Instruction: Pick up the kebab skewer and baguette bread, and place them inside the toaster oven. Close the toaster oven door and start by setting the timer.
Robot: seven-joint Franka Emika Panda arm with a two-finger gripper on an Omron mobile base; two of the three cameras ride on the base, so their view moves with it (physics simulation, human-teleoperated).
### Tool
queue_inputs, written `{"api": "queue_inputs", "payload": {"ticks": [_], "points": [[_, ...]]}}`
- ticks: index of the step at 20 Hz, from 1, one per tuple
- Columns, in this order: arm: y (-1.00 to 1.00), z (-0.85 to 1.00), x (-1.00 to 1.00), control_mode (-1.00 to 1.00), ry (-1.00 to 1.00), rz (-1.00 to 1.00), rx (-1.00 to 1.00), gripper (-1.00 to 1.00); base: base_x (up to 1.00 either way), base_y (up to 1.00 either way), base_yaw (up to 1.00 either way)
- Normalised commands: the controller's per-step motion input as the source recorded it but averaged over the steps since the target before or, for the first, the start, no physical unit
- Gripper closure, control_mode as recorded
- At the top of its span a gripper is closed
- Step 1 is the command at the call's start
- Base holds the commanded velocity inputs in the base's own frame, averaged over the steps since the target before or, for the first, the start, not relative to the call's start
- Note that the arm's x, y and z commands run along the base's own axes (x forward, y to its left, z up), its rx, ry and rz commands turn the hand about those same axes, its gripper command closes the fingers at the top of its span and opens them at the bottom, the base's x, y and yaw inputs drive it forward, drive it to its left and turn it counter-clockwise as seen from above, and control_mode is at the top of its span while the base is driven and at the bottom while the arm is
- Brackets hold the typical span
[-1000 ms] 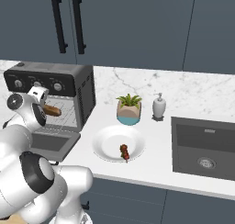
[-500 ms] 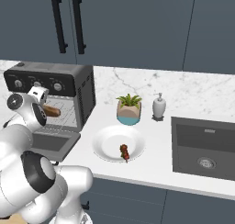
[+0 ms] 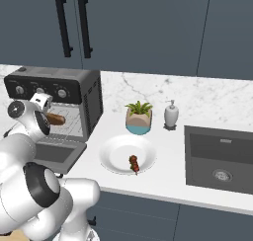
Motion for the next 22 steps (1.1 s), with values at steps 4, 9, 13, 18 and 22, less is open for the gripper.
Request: {"api": "queue_inputs", "payload": {"ticks": [4, 9, 13, 18, 22], "points": [[0.0, 0.0, 0.0, -1.0, 0.0, 0.0, 0.0, -1.0, 0.0, 0.0, 0.0], [0.0, 0.0, 0.0, -1.0, 0.0, 0.0, 0.0, -1.0, 0.0, 0.0, 0.0], [0.0, 0.01, -0.18, -1.0, 0.0, 0.0, 0.0, -1.0, 0.0, 0.0, 0.0], [-0.11, 0.22, -0.78, -1.0, 0.01, 0.0, 0.0, -1.0, 0.0, 0.0, 0.0], [-0.51, 0.52, -0.56, -1.0, 0.09, -0.01, 0.01, -1.0, 0.0, 0.0, 0.0]]}}
